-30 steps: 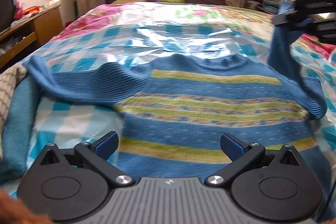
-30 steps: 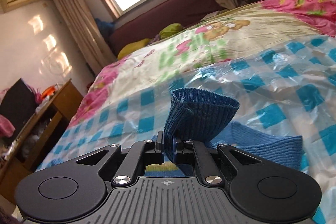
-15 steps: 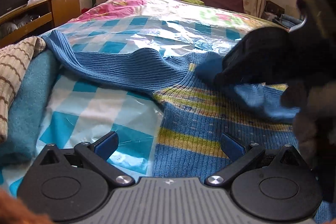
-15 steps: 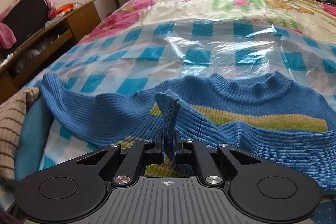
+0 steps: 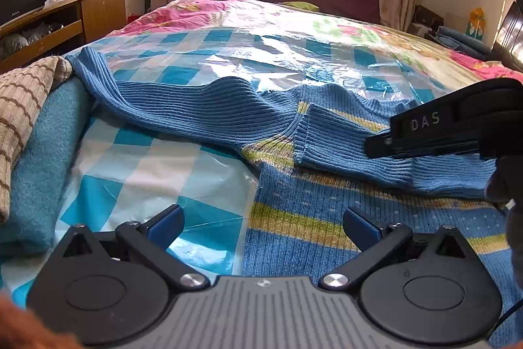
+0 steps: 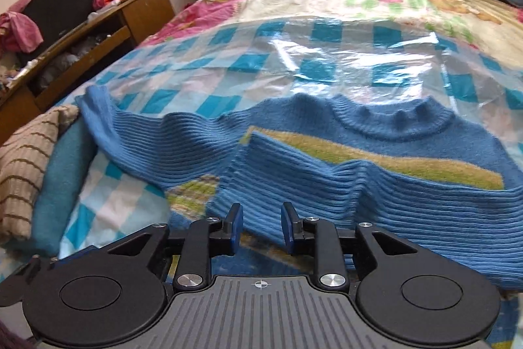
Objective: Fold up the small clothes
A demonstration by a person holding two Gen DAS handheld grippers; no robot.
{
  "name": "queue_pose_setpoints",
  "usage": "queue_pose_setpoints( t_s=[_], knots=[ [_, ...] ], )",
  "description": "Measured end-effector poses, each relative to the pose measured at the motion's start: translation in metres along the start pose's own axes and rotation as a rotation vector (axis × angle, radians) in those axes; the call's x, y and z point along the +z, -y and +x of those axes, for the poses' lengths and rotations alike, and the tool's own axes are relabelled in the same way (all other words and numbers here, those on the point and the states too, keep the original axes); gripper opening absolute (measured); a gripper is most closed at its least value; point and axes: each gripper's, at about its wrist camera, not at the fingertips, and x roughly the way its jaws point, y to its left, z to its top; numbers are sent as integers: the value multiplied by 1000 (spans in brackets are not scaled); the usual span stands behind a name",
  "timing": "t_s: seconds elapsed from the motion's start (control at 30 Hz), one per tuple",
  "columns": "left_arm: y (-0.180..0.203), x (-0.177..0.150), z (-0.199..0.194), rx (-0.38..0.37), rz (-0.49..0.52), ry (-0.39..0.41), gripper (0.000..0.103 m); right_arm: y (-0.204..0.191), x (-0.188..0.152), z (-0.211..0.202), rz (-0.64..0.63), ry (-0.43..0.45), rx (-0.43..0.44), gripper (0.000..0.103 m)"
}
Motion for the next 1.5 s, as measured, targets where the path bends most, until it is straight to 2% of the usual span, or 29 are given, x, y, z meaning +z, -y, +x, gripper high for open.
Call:
queue_pose_setpoints(
  t_s=[0.17, 0.27, 0.4, 0.6, 0.73, 0.8, 1.03, 1.3, 1.43, 1.5],
  knots=[
    [4, -2, 3, 16, 24, -9, 103, 11, 5, 11, 7, 12, -98, 26],
    [6, -4, 7, 24, 37, -25, 103, 17, 7, 30, 19, -34, -154, 26],
    [6, -6, 12, 23, 42, -53, 103, 22, 5, 45, 31, -60, -168, 26],
    [7, -10, 20, 31, 46, -83, 103, 20, 8, 30, 49, 4, -128, 26],
    [12, -13, 25, 54, 86, -99, 103, 24, 8, 46, 49, -43, -150, 26],
    [14, -15, 28, 63, 98, -104, 103, 26, 7, 46, 60, -37, -144, 26],
    [16, -21, 32, 80, 114, -98, 103, 37, -7, 17, 129, 0, -73, 26],
    [16, -28, 30, 82, 99, -72, 103, 49, -32, -8, 174, 18, -35, 26],
    [14, -21, 29, 61, 121, -117, 103, 49, -42, -20, 165, 33, -18, 26],
    [8, -15, 24, 68, 94, -111, 103, 49, -44, -25, 162, 43, -8, 26]
  ],
)
